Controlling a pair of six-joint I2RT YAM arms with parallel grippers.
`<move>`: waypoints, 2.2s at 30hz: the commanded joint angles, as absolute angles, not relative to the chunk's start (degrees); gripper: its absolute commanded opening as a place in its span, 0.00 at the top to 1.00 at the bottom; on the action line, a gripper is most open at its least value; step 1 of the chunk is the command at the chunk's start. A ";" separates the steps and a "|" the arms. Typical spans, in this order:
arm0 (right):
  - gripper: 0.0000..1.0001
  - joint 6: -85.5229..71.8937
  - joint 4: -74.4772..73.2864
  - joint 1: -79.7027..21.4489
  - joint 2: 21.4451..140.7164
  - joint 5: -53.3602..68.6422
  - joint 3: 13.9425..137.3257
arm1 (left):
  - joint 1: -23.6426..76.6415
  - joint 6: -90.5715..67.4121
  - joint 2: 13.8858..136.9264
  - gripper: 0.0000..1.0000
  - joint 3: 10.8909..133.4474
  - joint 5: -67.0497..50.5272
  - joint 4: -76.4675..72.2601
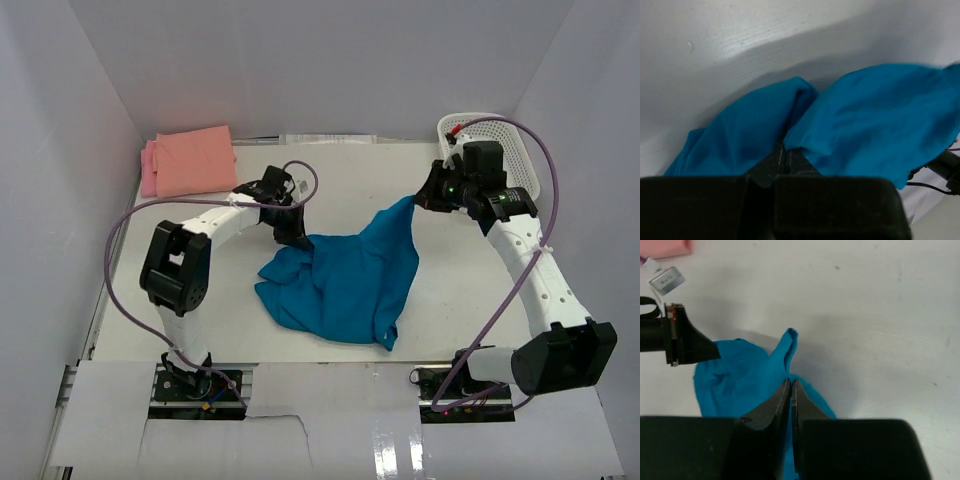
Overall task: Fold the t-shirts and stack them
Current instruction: Flatten out the tshirt
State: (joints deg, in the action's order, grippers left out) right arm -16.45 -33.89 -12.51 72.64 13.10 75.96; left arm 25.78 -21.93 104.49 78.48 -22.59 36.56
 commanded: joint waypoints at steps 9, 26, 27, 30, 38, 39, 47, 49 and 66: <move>0.92 -17.14 -28.56 -9.58 69.52 0.97 78.66 | 33.92 -25.49 109.51 0.97 92.97 -21.89 30.85; 0.92 -15.21 -24.44 -9.58 69.79 5.53 71.46 | 34.37 -18.99 80.18 0.02 76.12 4.22 36.20; 0.92 -15.21 -24.35 -9.58 69.79 5.80 71.02 | 34.37 -18.72 77.46 0.02 74.55 4.31 37.08; 0.92 -15.38 -23.82 -9.58 69.87 6.68 70.49 | 34.45 -18.19 75.42 0.02 72.52 5.71 40.60; 0.92 -15.56 -22.76 -9.58 70.22 7.21 69.26 | 34.45 -15.39 75.49 0.50 67.24 7.20 40.52; 0.92 -15.64 -22.68 -9.58 70.31 7.47 69.08 | 34.45 -15.12 75.76 0.71 67.15 8.25 40.43; 0.92 -15.56 -22.15 -9.58 70.05 7.82 68.20 | 34.45 -13.62 82.08 0.73 66.28 5.19 38.76; 0.92 -15.56 -21.97 -9.58 70.14 7.91 68.03 | 34.54 -14.06 83.23 0.65 65.74 3.44 37.97; 0.92 -15.29 -20.74 -9.58 71.01 8.35 66.18 | 36.47 -13.62 89.12 0.41 64.42 -1.39 37.79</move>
State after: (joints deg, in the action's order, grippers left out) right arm -16.03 -23.70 -9.72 70.78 7.88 66.63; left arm 35.92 -13.98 89.62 64.51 1.45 38.39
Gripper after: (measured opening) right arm 0.081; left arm 0.589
